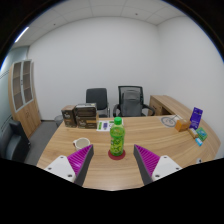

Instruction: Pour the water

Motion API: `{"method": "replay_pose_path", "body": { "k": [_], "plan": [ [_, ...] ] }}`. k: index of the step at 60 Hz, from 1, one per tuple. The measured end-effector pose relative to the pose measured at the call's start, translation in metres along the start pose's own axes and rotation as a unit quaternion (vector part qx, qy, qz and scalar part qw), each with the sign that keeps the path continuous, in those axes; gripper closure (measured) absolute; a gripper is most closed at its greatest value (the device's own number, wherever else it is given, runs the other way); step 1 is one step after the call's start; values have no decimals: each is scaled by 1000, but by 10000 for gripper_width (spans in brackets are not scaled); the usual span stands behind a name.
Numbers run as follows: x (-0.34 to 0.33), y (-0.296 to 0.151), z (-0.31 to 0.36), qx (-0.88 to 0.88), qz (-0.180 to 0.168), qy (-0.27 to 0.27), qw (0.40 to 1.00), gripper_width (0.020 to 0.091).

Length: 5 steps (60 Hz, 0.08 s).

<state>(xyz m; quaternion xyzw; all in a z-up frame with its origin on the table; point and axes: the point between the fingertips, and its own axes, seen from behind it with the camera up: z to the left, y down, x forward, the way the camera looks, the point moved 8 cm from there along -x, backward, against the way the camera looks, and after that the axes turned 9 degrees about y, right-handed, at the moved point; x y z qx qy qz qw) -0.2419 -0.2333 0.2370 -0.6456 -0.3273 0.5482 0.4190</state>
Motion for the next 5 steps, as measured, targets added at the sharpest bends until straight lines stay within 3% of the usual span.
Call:
{"method": "replay_pose_path", "body": {
  "k": [5],
  "plan": [
    [-3, -2, 5, 10, -1, -5, 1000, 277]
  ]
}}
